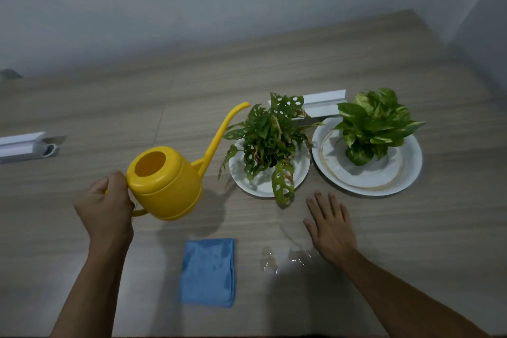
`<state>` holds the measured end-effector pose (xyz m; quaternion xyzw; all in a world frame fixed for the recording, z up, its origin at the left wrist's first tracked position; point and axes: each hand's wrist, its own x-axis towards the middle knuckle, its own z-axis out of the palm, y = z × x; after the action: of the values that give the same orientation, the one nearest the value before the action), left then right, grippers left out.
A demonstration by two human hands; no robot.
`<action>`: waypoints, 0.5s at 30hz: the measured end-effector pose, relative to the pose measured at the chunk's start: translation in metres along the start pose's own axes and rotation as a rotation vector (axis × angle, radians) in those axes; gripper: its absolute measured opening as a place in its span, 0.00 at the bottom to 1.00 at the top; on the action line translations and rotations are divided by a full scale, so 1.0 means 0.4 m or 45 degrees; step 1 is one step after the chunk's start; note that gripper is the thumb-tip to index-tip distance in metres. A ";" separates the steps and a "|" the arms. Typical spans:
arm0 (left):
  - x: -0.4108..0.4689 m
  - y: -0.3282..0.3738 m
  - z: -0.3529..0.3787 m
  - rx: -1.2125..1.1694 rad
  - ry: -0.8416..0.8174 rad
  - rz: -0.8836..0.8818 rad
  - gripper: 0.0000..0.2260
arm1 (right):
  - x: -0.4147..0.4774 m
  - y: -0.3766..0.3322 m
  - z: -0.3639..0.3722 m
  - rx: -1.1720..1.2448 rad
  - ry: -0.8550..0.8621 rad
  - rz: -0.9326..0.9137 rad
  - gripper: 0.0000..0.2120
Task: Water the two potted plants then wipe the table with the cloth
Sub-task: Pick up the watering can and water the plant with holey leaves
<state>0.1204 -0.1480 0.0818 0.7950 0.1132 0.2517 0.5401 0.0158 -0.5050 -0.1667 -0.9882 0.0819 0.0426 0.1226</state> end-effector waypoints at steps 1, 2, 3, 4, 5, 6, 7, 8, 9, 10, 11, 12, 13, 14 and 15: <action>0.006 0.002 0.004 0.008 -0.010 0.011 0.19 | 0.007 -0.003 0.003 -0.001 0.006 0.004 0.27; 0.014 0.003 0.008 0.016 -0.018 0.018 0.18 | 0.014 -0.006 0.007 0.000 0.008 0.007 0.27; 0.021 0.003 0.012 0.022 -0.024 0.021 0.18 | 0.021 -0.009 0.009 -0.002 0.009 0.008 0.28; 0.029 0.003 0.015 0.022 -0.025 0.022 0.18 | 0.027 -0.011 0.013 -0.007 0.009 0.010 0.28; 0.037 0.003 0.017 0.018 -0.024 0.021 0.18 | 0.033 -0.014 0.017 -0.012 0.011 0.014 0.28; 0.044 0.003 0.019 0.015 -0.026 0.023 0.18 | 0.038 -0.017 0.022 -0.013 0.007 0.023 0.28; 0.051 0.004 0.020 0.018 -0.030 0.032 0.18 | 0.042 -0.020 0.027 -0.011 0.001 0.036 0.28; 0.056 0.005 0.022 0.026 -0.038 0.048 0.17 | 0.045 -0.023 0.032 -0.005 -0.002 0.053 0.29; 0.061 0.007 0.024 0.034 -0.046 0.064 0.17 | 0.047 -0.027 0.036 0.001 -0.002 0.069 0.29; 0.066 0.008 0.026 0.041 -0.050 0.073 0.17 | 0.046 -0.031 0.039 0.007 -0.003 0.080 0.29; 0.072 0.010 0.028 0.044 -0.052 0.075 0.17 | 0.044 -0.034 0.044 0.005 -0.004 0.084 0.30; 0.078 0.010 0.029 0.048 -0.054 0.076 0.17 | 0.040 -0.036 0.049 -0.004 -0.002 0.087 0.30; 0.084 0.010 0.031 0.056 -0.058 0.079 0.17 | 0.036 -0.036 0.053 -0.015 0.002 0.090 0.30; 0.090 0.011 0.031 0.072 -0.063 0.083 0.17 | 0.032 -0.035 0.057 -0.020 0.008 0.094 0.30; 0.096 0.012 0.030 0.090 -0.069 0.088 0.17 | 0.029 -0.035 0.059 -0.023 0.019 0.097 0.31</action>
<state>0.1589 -0.1422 0.0935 0.8235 0.0798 0.2445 0.5056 0.0283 -0.4876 -0.1873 -0.9857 0.1200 0.0404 0.1114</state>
